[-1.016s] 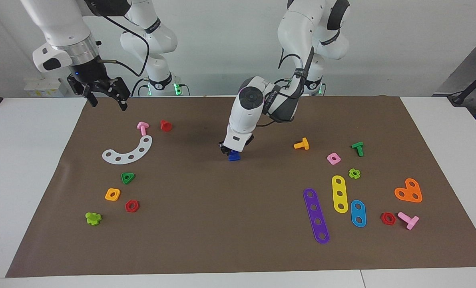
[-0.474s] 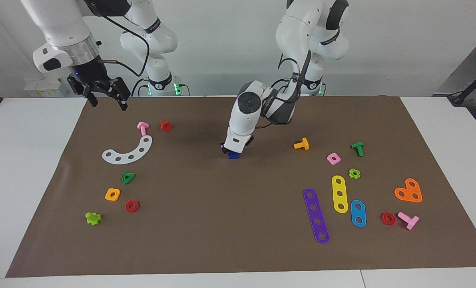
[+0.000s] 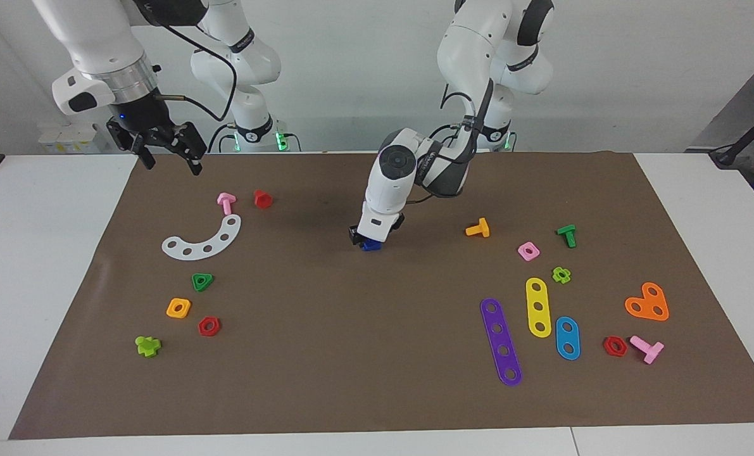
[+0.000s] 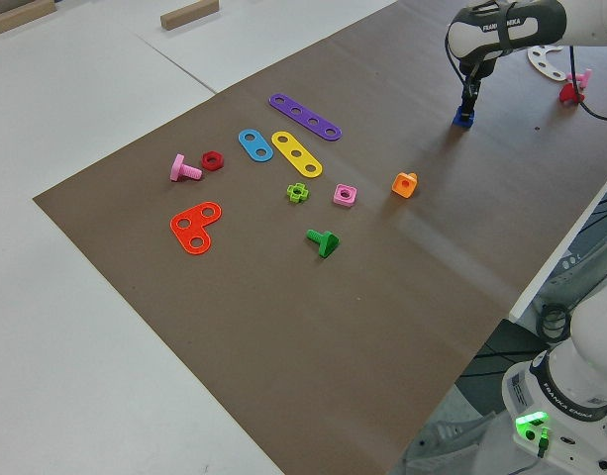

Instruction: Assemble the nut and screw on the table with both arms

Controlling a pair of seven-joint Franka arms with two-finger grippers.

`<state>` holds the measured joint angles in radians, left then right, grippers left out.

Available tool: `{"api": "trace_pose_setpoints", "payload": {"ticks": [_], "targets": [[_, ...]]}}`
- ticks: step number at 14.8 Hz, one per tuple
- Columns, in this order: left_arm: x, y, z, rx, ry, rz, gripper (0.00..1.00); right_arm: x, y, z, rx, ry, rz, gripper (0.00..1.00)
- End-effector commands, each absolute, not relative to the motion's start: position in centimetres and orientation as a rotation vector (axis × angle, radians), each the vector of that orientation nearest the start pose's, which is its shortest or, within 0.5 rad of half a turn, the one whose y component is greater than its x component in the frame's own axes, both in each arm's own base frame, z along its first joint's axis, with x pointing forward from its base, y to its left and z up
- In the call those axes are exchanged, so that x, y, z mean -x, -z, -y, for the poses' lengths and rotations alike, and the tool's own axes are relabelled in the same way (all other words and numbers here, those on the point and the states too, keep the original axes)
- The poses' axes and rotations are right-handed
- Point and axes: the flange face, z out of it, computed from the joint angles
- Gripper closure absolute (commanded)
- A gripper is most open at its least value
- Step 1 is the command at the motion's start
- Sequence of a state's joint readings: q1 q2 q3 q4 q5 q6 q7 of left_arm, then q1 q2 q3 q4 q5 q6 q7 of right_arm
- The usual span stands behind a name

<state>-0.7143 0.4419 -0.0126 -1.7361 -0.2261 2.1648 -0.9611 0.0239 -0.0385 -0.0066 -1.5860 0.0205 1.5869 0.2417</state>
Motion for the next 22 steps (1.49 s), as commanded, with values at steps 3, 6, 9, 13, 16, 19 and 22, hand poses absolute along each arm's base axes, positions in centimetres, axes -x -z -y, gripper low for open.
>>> {"api": "trace_pose_setpoints", "payload": {"ticks": [3,6,9,13,16,19,22], "targets": [[-54.6,-44.4,37.3,3.222,-0.133,0.731,0.00,-53.7,-64.2,-1.0,3.083,0.040,-0.310,0.00],[-57.2,-50.0,29.0,3.235,-0.066,0.840,0.00,-53.7,-64.2,-1.0,3.083,0.040,-0.310,0.00],[-60.0,-52.0,18.7,3.222,-0.024,0.819,0.00,-53.7,-64.2,-1.0,3.083,0.040,-0.313,0.00],[-60.6,-53.5,8.5,3.087,0.061,0.580,0.00,-53.7,-64.2,-1.0,3.083,0.040,-0.310,0.00],[-60.1,-56.1,3.2,3.105,0.121,0.335,0.00,-53.7,-64.2,-1.0,3.083,0.040,-0.310,0.00],[-58.4,-58.3,1.4,3.110,0.081,-0.081,0.00,-53.7,-64.2,-1.0,3.083,0.040,-0.310,0.00],[-57.2,-59.6,1.5,3.107,0.059,-0.138,0.00,-53.6,-64.2,-1.0,3.083,0.043,-0.312,0.00]]}}
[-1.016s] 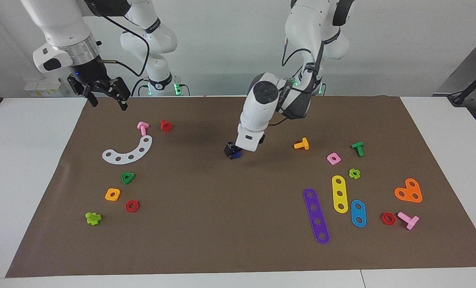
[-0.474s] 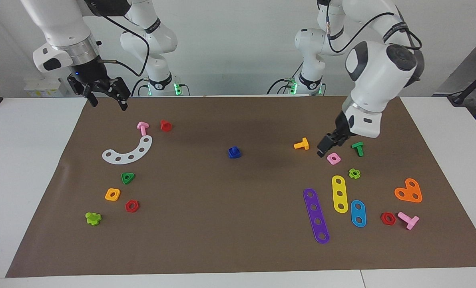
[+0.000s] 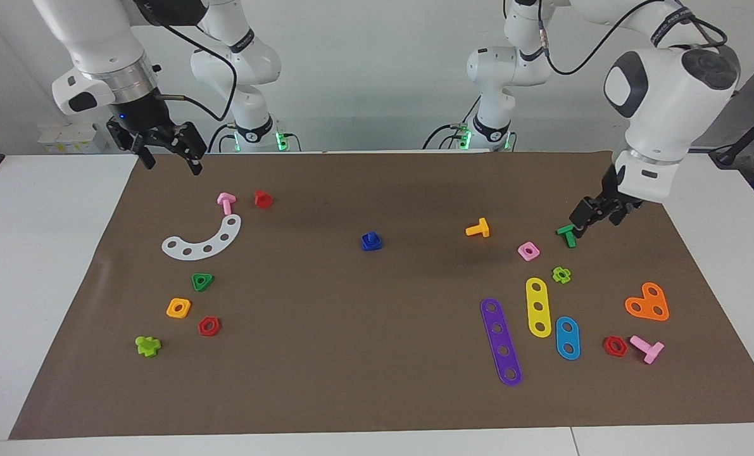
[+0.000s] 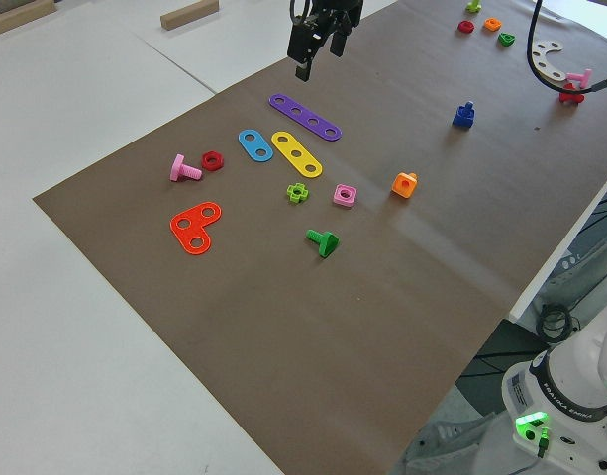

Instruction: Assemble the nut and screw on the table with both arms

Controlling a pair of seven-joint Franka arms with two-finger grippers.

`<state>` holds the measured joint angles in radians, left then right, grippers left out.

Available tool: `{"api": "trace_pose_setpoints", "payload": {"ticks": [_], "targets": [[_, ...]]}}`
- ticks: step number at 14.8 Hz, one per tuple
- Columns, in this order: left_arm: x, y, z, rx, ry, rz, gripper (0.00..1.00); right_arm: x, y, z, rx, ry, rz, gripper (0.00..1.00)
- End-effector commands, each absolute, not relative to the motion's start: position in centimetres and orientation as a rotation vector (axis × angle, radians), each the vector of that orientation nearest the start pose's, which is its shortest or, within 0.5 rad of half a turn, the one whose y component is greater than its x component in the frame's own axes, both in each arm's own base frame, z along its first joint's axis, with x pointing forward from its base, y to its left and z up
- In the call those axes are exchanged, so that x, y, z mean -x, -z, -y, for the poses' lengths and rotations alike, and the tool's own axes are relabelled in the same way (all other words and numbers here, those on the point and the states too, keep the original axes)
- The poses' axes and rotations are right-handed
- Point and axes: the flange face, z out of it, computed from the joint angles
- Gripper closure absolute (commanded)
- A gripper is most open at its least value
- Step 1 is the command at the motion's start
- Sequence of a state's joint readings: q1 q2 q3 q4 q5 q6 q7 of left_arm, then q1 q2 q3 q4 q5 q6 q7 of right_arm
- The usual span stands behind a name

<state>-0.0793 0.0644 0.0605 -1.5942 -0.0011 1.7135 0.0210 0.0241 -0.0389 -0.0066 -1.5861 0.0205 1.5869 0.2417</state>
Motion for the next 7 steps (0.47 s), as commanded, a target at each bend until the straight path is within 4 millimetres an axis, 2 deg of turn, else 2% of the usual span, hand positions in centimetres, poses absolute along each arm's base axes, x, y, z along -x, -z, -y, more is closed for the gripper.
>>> {"api": "trace_pose_setpoints", "payload": {"ticks": [1,7], "targets": [[-56.8,-60.1,1.7,3.109,0.062,-0.144,0.00,-53.7,-64.2,-1.0,3.083,0.040,-0.310,0.00],[-55.1,-61.2,2.0,3.117,-0.007,-0.152,0.00,-53.7,-64.2,-1.0,3.083,0.040,-0.310,0.00]]}}
